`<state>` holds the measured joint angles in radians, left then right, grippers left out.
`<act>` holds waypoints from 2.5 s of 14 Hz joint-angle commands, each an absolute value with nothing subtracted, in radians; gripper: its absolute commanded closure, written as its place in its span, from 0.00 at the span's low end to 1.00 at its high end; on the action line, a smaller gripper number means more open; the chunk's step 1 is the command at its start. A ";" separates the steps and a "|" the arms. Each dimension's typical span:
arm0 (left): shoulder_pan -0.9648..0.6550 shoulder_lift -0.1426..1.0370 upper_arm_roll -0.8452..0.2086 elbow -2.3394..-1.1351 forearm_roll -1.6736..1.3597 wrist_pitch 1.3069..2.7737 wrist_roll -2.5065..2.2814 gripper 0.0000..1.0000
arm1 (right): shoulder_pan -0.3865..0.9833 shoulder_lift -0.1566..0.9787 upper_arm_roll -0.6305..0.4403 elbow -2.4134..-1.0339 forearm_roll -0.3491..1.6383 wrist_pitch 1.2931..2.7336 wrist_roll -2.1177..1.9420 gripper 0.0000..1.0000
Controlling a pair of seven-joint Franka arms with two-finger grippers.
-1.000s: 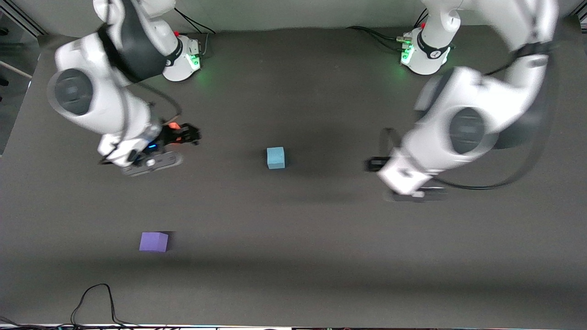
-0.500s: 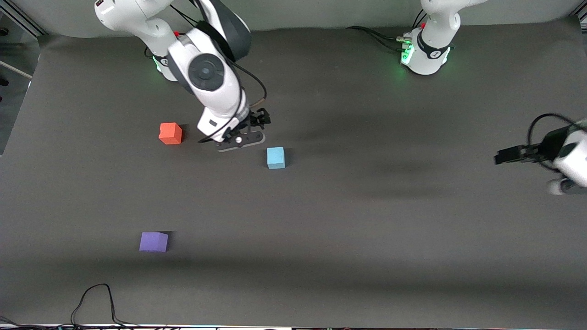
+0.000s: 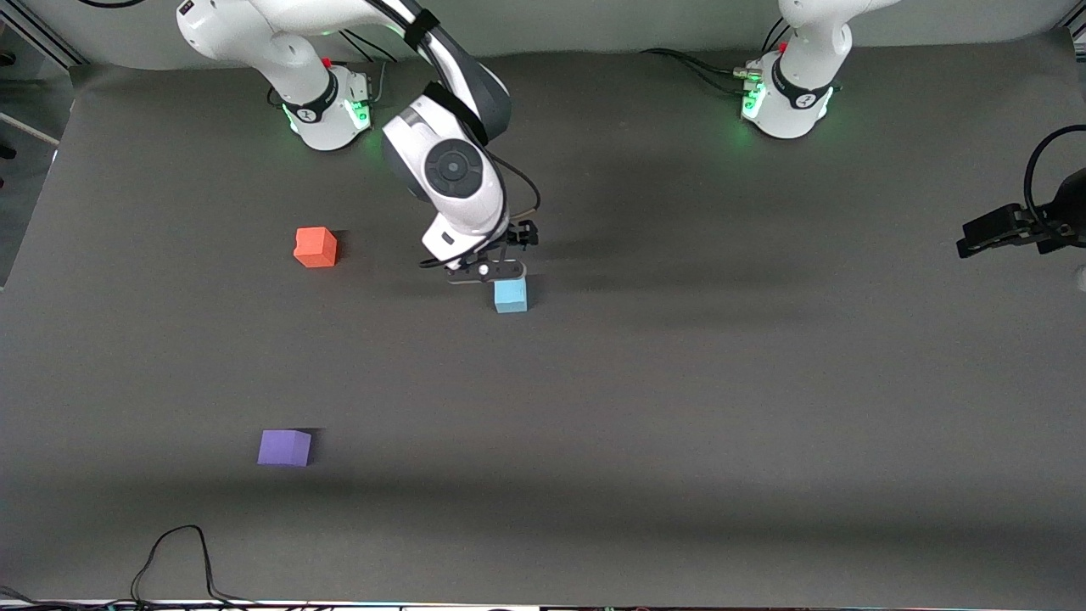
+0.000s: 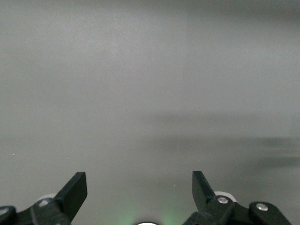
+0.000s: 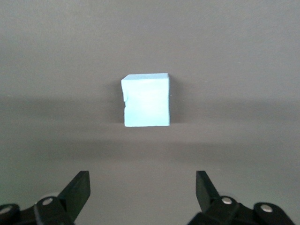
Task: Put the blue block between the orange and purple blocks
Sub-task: 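Lower the right gripper onto the blue block and close it, then carry the blue block with the right gripper toward the orange block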
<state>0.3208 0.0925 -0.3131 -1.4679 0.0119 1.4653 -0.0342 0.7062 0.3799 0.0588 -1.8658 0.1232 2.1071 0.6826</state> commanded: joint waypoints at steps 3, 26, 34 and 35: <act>0.246 0.060 -0.240 -1.506 0.025 1.485 -0.003 0.00 | 0.733 0.463 0.041 -1.859 0.133 2.203 0.710 0.00; 0.021 -0.014 -0.046 -1.595 0.012 1.531 0.020 0.00 | 0.719 0.513 -0.029 -1.593 0.069 1.936 0.681 1.00; 0.020 -0.014 -0.046 -1.595 0.011 1.529 0.018 0.00 | 0.560 0.319 -0.071 -1.379 0.169 1.586 0.540 1.00; 0.020 -0.014 -0.046 -1.595 0.011 1.529 0.018 0.00 | 0.533 0.292 -0.071 -1.374 0.170 1.550 0.514 1.00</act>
